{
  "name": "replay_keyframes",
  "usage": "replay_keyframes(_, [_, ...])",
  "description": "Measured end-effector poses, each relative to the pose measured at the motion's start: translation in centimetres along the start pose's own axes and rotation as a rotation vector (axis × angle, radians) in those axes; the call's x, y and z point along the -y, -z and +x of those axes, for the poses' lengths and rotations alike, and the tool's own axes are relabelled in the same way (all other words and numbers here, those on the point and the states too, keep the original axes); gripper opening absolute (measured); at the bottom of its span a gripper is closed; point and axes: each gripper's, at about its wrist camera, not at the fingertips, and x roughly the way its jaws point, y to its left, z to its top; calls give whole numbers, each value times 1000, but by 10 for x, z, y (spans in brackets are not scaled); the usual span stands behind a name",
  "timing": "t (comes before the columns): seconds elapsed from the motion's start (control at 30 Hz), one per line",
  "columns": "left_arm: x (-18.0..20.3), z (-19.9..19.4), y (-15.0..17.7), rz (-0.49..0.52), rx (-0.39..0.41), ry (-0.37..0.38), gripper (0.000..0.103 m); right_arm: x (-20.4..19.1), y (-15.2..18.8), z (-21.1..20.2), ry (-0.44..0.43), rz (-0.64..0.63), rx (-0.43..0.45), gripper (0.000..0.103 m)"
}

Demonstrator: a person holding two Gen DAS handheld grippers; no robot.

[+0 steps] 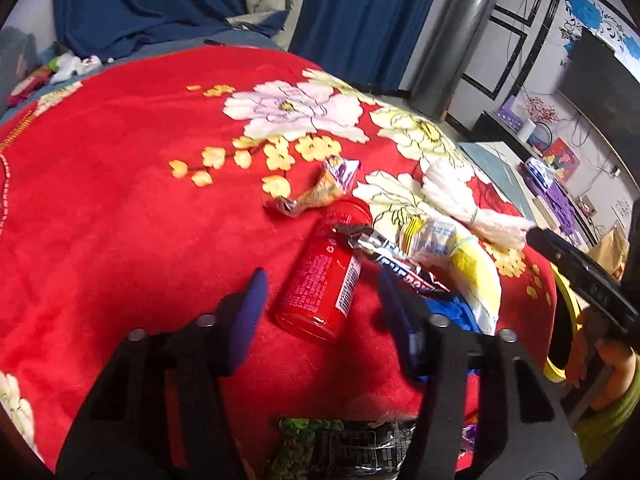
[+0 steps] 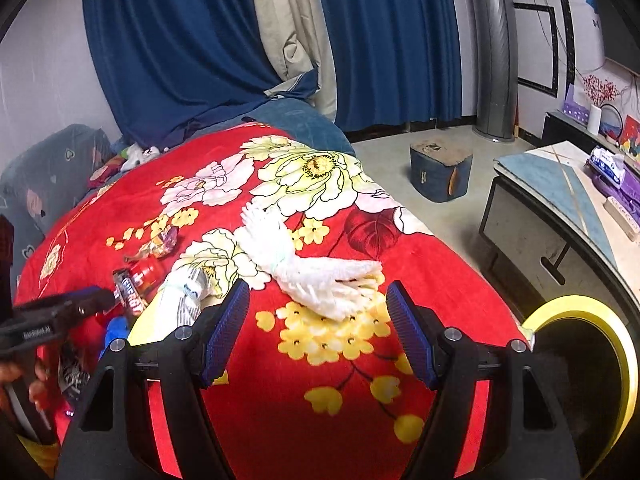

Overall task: Collect trash
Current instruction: 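Move both tools back over the bed toward the red can and wrappers, then close the left tool on the red can while the right grasps white plastic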

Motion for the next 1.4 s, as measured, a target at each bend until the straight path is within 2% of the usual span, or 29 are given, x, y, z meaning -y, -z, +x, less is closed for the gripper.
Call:
replay_keyframes(0.1, [1, 6, 2, 4, -22, 7, 34, 3, -3, 9, -3, 14, -12, 68])
replay_keyframes(0.2, [1, 10, 4, 4, -37, 14, 33, 6, -4, 18, -10, 27, -36, 58])
replay_keyframes(0.3, [0, 12, 4, -4, -42, 25, 33, 8, 0, 26, -27, 41, -72, 45])
replay_keyframes(0.37, [0, 13, 5, -4, -44, 28, 33, 8, 4, 29, -37, 45, -96, 28])
replay_keyframes(0.47, [2, 13, 6, 3, -48, 27, 32, 9, 12, 27, -49, 51, -106, 17])
replay_keyframes(0.77, [6, 9, 5, 18, -33, 21, 30, 9, 24, -6, -89, 69, -54, 15])
replay_keyframes(1.07, [12, -22, -8, 31, 74, 9, 28, 16, 29, -34, -117, 94, -20, 11])
replay_keyframes(1.4, [23, -59, -20, 28, 180, 46, 28, 15, 27, -56, -133, 96, 19, 11])
